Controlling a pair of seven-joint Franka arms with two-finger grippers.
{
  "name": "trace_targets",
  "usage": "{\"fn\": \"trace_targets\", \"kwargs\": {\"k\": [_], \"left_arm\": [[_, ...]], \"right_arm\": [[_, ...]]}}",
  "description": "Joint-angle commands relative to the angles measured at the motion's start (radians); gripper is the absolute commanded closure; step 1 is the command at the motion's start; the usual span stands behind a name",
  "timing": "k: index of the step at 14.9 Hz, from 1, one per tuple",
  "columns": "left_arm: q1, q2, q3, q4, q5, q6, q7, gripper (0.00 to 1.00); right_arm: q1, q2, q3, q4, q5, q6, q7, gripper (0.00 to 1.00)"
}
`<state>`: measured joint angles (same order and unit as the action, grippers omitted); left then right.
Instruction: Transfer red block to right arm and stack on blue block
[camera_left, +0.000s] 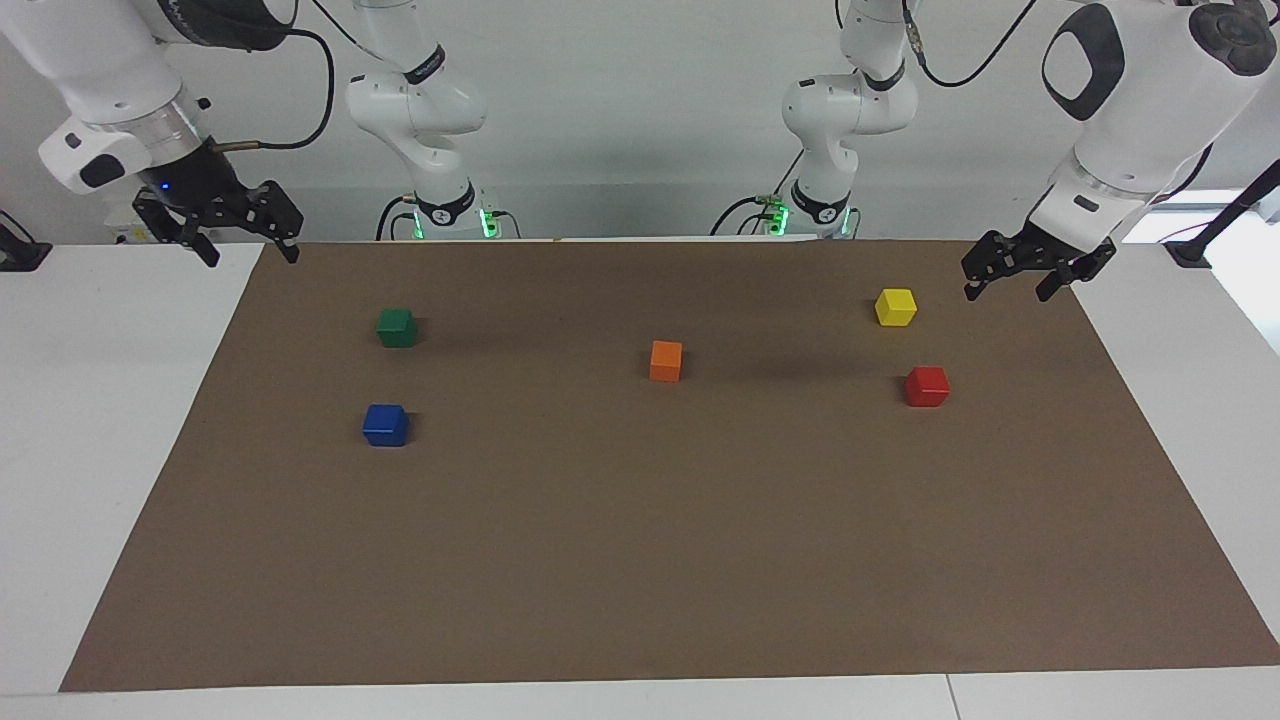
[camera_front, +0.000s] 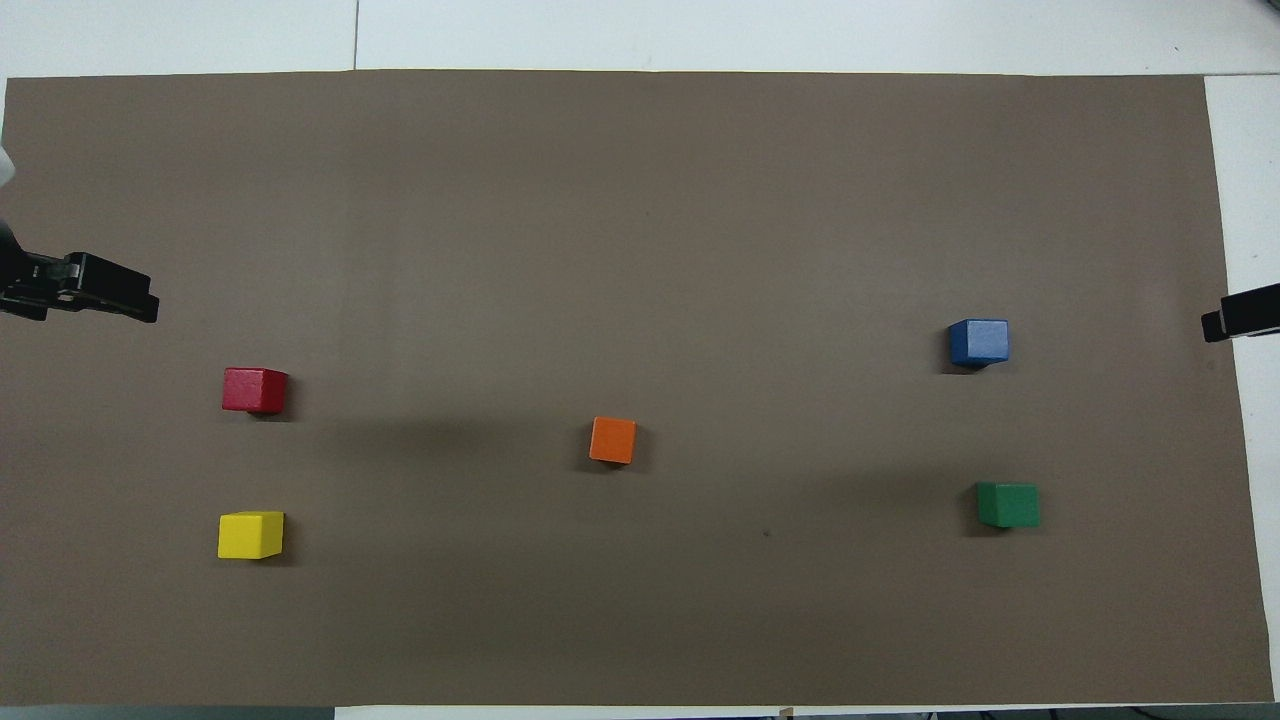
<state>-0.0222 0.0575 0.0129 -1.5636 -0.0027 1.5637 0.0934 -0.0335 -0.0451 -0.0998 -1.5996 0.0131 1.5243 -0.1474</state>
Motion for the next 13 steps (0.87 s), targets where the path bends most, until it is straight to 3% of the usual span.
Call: {"fn": "trace_targets", "kwargs": {"k": [1, 3, 7, 11, 13], "left_arm": [[-0.027, 0.002, 0.029, 0.01, -0.014, 0.003, -0.012, 0.0], [-0.027, -0.007, 0.032, -0.019, -0.013, 0.016, 0.003, 0.0], [-0.027, -0.036, 0.128, -0.197, -0.013, 0.159, -0.004, 0.0], [-0.021, -0.008, 0.13, -0.384, -0.008, 0.428, 0.029, 0.0], [-0.021, -0.004, 0.125, -0.478, -0.008, 0.554, 0.022, 0.0]], "right_arm": [[-0.013, -0.019, 0.011, -0.019, -0.01, -0.01, 0.012, 0.0], [-0.014, -0.019, 0.011, -0.019, -0.009, -0.01, 0.012, 0.0], [-0.014, -0.019, 0.011, -0.02, -0.01, -0.012, 0.011, 0.0], [-0.014, -0.03, 0.012, -0.04, -0.008, -0.007, 0.005, 0.0], [-0.016, -0.068, 0.014, -0.116, 0.005, 0.022, -0.003, 0.0]]}}
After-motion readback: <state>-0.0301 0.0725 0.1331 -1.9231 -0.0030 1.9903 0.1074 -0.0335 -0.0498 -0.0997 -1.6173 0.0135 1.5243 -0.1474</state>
